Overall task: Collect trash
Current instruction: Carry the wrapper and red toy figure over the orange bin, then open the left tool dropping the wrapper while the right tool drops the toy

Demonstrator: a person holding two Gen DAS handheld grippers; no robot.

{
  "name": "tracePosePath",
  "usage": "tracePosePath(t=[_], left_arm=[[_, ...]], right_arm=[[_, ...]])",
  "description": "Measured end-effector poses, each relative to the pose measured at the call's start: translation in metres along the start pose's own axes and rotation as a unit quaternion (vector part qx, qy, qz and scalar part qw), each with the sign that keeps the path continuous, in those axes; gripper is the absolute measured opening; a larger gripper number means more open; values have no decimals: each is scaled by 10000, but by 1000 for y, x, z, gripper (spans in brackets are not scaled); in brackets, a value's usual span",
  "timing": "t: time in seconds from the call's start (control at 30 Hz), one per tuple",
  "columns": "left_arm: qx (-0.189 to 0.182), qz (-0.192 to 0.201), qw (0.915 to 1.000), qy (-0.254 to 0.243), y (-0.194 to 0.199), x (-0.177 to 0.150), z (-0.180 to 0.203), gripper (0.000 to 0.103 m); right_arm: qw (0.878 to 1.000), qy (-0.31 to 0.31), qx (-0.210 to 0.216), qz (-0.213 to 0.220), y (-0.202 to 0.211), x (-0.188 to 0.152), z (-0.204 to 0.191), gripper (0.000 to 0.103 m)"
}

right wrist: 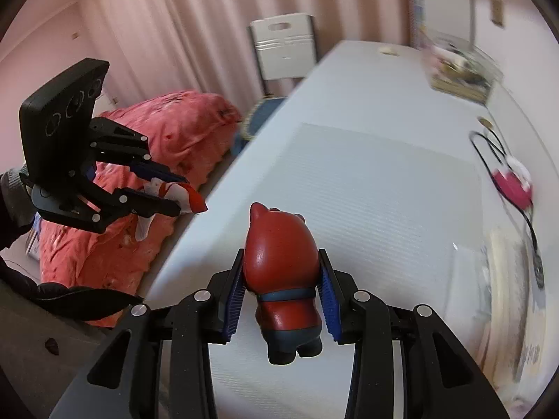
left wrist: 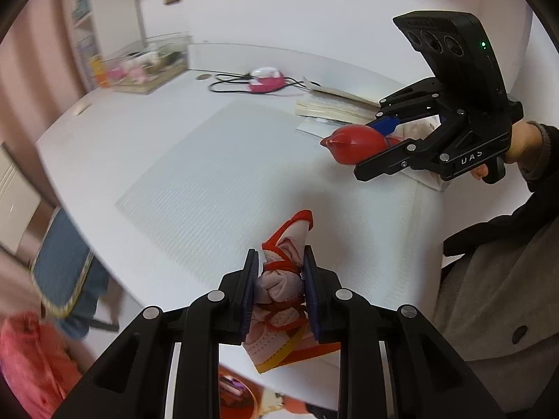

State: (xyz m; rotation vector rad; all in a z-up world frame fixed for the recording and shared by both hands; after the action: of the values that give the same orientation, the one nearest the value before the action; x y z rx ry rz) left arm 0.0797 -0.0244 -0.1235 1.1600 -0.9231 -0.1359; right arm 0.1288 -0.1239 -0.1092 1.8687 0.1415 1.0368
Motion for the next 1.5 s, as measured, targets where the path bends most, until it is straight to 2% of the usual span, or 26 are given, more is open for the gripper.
tracePosePath(t=[0.3,0.5,0.73,0.93,1.1,1.5], left_arm=[[584,152,9940,912,52,-60,-9,27],[862,168,9838,1565,76,-106,-33,27],[1062,132,9722,2085,87,-151,-65,27],[1075,70,9646,2406,83,-189,-97,27],[1024,21,9587,2653,73,-219,-127,27],[830,-134,9446,3173,24,-279,-180,27]], right_arm=[[9946,786,652,-163,-21,24,-77,39],[9862,1240,1039,-343,-54,43,-136,39],[9737,1678,1423,-590,-103,61,-214,39],[9651,1918,1585,-820,-153,67,-263,39],[9637,1870,1624,-1001,-198,70,-285,39],[9643,1502,1478,-1602,-318,51,-302,39]])
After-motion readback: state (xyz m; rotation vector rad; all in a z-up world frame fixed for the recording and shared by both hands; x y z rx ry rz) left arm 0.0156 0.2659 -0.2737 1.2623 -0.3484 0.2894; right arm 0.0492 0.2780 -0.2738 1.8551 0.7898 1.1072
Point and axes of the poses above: each gripper's, at about its wrist camera, not at the fingertips, and y roughly against the way its jaws point, z to its right, x to its top, the point moved 8 cm from there along -y, roughly the way its jaws point, and after that the axes turned 5 degrees about -x, right-handed, at the moved point
